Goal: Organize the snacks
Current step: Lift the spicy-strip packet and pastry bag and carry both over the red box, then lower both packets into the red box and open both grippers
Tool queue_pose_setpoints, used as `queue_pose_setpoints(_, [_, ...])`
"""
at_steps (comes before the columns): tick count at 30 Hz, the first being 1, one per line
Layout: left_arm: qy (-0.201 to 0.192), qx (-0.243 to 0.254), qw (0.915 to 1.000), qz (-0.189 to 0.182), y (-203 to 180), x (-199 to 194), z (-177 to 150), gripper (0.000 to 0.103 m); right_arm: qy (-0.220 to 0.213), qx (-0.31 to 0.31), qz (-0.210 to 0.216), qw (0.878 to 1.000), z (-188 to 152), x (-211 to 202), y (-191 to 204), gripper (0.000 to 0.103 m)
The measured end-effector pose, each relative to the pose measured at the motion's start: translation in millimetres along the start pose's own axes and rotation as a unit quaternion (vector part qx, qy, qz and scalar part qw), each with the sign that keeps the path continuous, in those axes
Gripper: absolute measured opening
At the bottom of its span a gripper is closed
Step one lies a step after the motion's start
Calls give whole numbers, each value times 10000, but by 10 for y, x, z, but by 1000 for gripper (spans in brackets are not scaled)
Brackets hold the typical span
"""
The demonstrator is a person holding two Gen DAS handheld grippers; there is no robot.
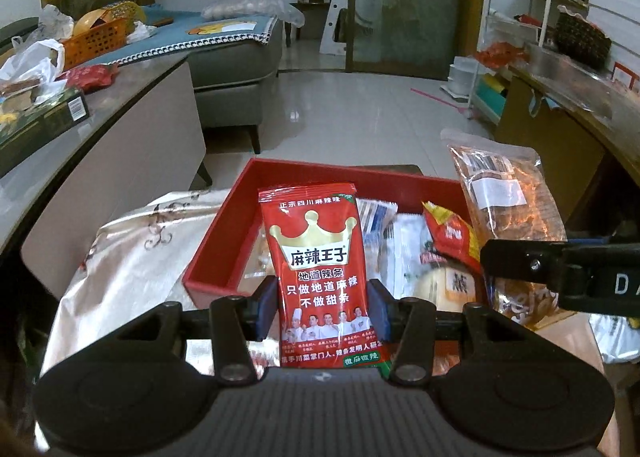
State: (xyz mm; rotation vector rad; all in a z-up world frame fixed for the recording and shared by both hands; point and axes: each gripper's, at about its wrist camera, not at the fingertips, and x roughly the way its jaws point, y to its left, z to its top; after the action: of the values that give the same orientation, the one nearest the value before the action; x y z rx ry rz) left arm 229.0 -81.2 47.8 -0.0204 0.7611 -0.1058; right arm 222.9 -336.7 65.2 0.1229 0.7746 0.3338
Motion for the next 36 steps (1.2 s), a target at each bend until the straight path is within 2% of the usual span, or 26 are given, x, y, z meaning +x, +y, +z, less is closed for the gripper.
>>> queue_pose_setpoints(17, [-1, -98, 9999, 29, -4, 550, 415, 41, 211, 171, -113, 9996, 276, 529, -177, 62])
queue_pose_setpoints(24, [138, -74, 9999, 16, -81, 772, 442, 41, 443, 251, -193, 9985, 283, 749, -269, 62])
queue_pose_setpoints(32, [284, -46, 9996, 82, -97, 882, 411, 42, 681, 257, -280, 9970, 238, 899, -291, 68])
queue_pose_setpoints(36, [309, -10, 9995, 112, -90, 872, 426, 48, 691, 275, -323, 9967, 238, 884, -305, 70])
